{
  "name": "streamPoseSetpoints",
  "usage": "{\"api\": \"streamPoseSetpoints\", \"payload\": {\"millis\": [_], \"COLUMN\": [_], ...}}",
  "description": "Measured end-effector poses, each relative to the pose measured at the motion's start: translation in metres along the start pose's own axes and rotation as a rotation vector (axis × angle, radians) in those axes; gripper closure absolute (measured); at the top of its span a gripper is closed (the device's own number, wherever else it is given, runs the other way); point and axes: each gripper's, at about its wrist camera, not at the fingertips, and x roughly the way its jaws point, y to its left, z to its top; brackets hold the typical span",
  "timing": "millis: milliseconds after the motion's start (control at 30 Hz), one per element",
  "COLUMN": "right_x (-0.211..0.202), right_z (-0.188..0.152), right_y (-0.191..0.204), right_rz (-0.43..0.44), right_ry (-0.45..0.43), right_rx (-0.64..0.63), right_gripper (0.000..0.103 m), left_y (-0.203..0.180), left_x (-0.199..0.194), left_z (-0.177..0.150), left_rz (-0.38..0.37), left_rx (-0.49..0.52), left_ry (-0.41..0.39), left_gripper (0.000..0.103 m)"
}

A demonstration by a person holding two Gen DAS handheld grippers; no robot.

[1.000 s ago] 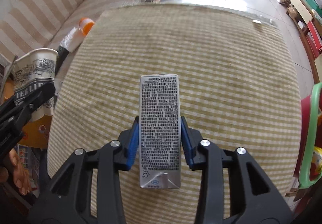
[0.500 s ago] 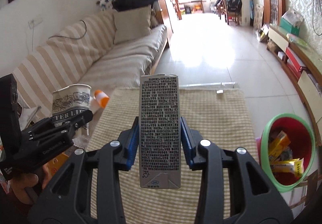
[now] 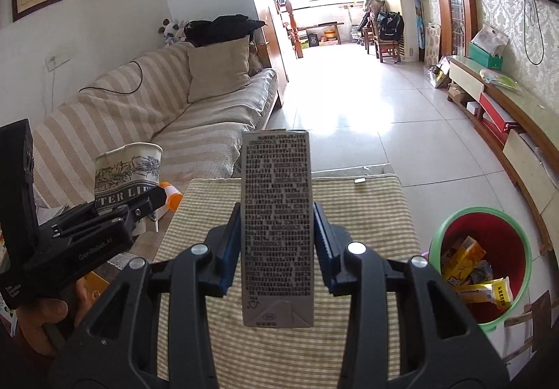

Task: Collect trash
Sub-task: 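Lift the paper cup with the left tool while the right tool lifts the milk carton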

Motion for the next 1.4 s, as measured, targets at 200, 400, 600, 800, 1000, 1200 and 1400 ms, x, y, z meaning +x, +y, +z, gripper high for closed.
{"api": "streamPoseSetpoints", "payload": {"millis": [200, 400, 600, 800, 1000, 1200, 1400], "right_x": [-0.004, -0.009, -0.017, -0.025, -0.030, -0.033, -0.038], "right_z": [0.000, -0.002, -0.002, -0.003, -0.004, -0.006, -0.007], "right_y": [-0.008, -0.016, -0.027, -0.036, -0.045, -0.050, -0.055], "right_rz": [-0.008, -0.021, -0.046, -0.070, -0.089, -0.102, -0.120], "right_ry": [-0.003, -0.009, -0.021, -0.036, -0.041, -0.045, -0.059], "right_rx": [0.015, 0.040, 0.063, 0.082, 0.096, 0.112, 0.130], "right_gripper": [0.066, 0.066, 0.066, 0.066, 0.066, 0.066, 0.066], "left_y": [-0.006, -0.017, -0.030, -0.042, -0.047, -0.056, -0.073], "left_x": [0.006, 0.011, 0.013, 0.015, 0.017, 0.019, 0.023], "left_z": [-0.001, -0.001, 0.000, -0.001, -0.001, -0.001, 0.000], "left_rz": [-0.013, -0.028, -0.044, -0.059, -0.067, -0.078, -0.104], "left_rx": [0.007, 0.023, 0.043, 0.058, 0.063, 0.075, 0.101], "left_ry": [0.008, 0.020, 0.023, 0.028, 0.029, 0.033, 0.035], "left_gripper": [0.058, 0.058, 0.058, 0.058, 0.058, 0.058, 0.058]}}
